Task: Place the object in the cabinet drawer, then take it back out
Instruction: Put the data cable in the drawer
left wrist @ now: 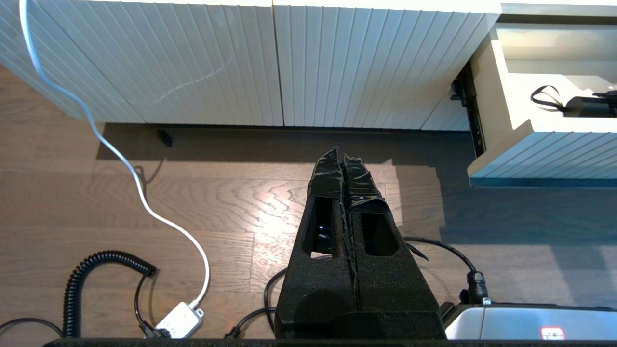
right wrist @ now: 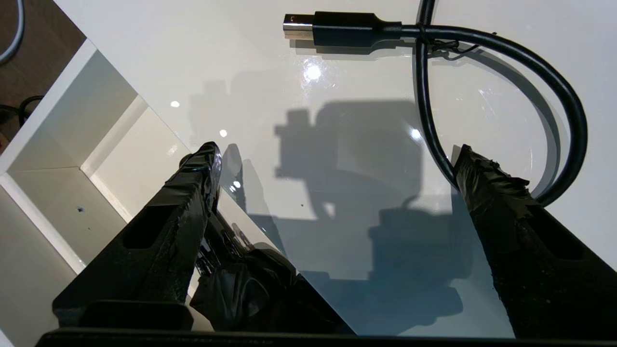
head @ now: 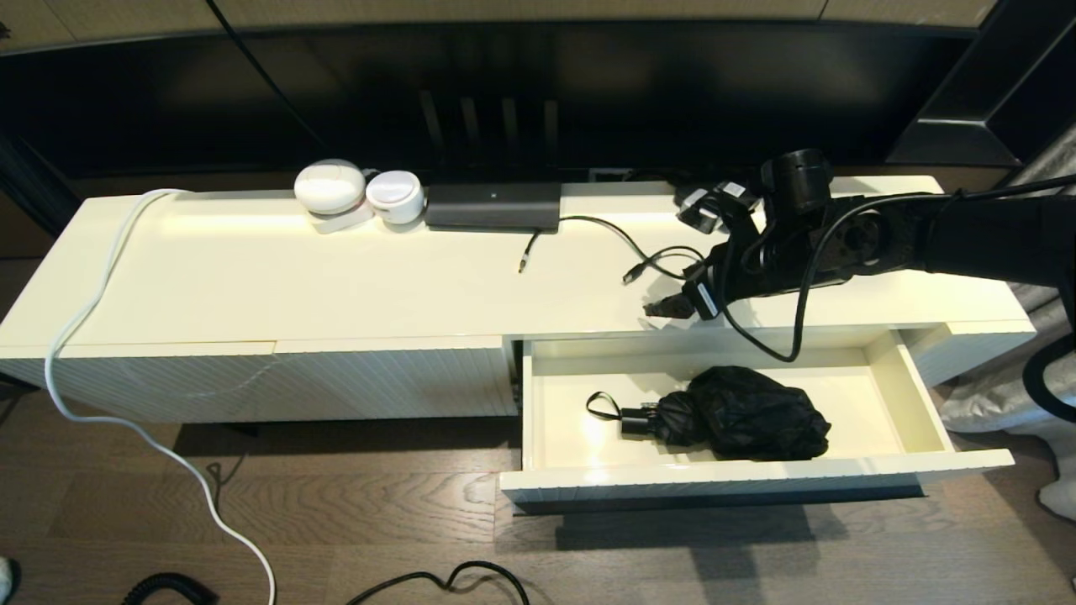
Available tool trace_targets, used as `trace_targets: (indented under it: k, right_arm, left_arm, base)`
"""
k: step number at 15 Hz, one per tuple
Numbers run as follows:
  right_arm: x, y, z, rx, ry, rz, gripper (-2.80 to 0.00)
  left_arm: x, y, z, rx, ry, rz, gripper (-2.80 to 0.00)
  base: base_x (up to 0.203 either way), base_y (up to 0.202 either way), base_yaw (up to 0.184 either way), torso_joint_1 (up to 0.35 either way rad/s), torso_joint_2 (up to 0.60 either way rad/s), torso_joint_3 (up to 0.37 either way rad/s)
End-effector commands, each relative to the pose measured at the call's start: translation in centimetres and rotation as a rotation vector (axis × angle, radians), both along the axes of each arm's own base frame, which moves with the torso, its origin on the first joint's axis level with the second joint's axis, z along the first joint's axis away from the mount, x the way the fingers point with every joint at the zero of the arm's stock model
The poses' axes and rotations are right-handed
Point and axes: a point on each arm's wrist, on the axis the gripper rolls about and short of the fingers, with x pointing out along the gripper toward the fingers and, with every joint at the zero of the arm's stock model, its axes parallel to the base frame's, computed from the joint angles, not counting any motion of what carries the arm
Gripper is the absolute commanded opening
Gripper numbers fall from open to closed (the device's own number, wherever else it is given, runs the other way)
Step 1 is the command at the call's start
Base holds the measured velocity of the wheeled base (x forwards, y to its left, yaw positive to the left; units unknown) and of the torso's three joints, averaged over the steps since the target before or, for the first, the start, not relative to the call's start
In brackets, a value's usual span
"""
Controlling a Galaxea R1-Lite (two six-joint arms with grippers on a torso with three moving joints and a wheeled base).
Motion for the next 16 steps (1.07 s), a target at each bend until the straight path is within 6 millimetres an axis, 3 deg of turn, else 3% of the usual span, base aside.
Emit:
trace_targets:
  k: [1, 16]
  right_arm:
    - [-0.1, 0.0, 0.0, 0.000, 0.008, 0.008, 0.00]
    - [0.1, -1.1, 1.0, 0.006, -0.056, 0.019, 0.00]
  left_arm:
    - [0.0, 0.0, 0.0, -0.001, 0.000, -0.001, -2.80]
    - [0.0, 0.0, 0.0, -0.001, 0.000, -0.002, -2.80]
  base:
    - [0.000, 0.000, 0.000, 0.000, 0.00, 0.000]
    - [0.000, 0.000, 0.000, 0.000, 0.00, 0.000]
